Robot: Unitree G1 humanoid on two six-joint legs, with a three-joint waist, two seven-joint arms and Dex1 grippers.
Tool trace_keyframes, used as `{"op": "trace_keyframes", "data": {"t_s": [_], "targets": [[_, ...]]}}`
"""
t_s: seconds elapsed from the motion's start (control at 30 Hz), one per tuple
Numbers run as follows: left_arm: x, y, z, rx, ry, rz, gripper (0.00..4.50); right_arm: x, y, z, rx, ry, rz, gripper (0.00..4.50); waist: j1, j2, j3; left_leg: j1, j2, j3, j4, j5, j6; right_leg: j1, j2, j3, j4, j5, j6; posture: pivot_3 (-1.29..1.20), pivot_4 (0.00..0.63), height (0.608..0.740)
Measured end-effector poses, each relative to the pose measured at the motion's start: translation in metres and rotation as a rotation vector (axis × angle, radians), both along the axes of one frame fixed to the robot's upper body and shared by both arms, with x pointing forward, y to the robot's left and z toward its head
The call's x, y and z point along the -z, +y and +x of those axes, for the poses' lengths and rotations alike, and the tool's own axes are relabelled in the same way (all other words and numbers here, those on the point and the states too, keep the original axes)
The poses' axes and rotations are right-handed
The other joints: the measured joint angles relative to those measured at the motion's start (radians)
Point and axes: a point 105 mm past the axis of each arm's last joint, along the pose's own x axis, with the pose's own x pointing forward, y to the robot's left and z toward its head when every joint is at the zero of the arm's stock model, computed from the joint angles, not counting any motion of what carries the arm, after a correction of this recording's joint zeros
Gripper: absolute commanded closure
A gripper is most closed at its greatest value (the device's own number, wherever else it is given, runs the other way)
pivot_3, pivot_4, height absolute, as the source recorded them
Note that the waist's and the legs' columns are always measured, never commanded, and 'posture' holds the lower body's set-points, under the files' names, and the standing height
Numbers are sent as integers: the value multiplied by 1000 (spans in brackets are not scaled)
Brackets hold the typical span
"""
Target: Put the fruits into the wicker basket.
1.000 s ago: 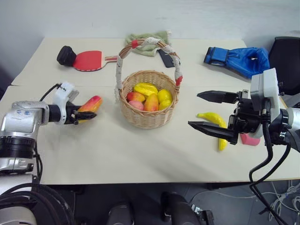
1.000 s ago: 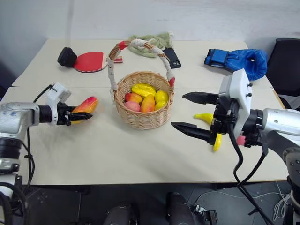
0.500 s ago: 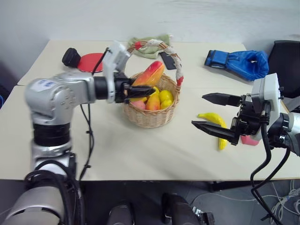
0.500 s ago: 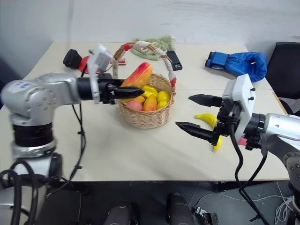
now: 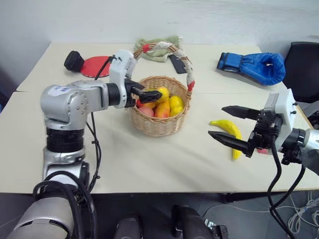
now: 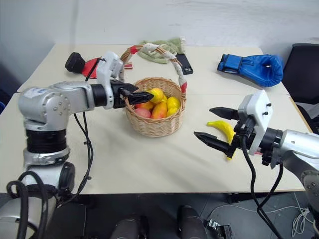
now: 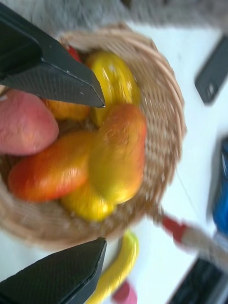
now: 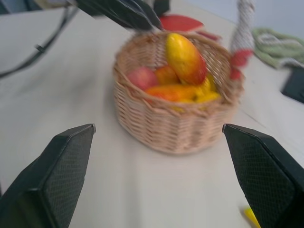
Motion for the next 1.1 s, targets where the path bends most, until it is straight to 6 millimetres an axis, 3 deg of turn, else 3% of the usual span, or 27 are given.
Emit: {"op": "trace_keyframes", "data": {"t_s": [0.13,0.23,0.3,0.5,0.6,0.67,0.93,1.03,1.1], "targets": [[-6,15,-37,197,-66,-23,53,18,-28,17,183,49,-31,0,-3,0,0,1,0,1,0,0,0,-1,0,1,1,0,0,0,150,740],[-9,24,-67,363,-133,-8,53,36,-63,38,389,103,-39,0,-3,0,0,1,0,2,1,0,0,0,0,1,1,0,-1,0,150,740],[-9,25,-80,444,-190,43,53,48,-71,50,455,141,-25,0,-2,1,0,1,-1,2,1,0,0,1,0,1,1,0,-1,0,150,740],[-8,16,-91,559,-271,80,53,90,-80,67,529,285,-27,0,1,1,0,0,-2,1,0,0,1,1,0,1,-1,0,0,0,150,740],[-7,9,-90,574,-286,73,0,112,-82,72,557,353,-34,554,-1,1,0,0,-1,1,1,0,1,1,0,1,-1,0,0,0,150,740],[-7,8,-89,570,-293,76,0,120,-84,73,571,374,-37,1214,-2,2,1,0,-1,1,1,0,1,1,0,2,-1,0,0,0,150,740],[-11,9,-87,547,-307,83,0,122,-80,74,551,358,-43,3890,-3,2,1,0,-1,1,1,0,1,1,1,2,0,0,0,0,150,740],[-14,16,-86,515,-312,91,0,113,-68,67,473,351,1,3945,-3,4,2,0,-1,1,0,0,1,0,1,2,0,0,0,0,150,740],[-17,25,-86,485,-315,88,0,91,-47,61,361,327,68,3945,-7,6,3,0,-1,1,0,0,1,0,1,3,0,0,0,0,150,740]]}}
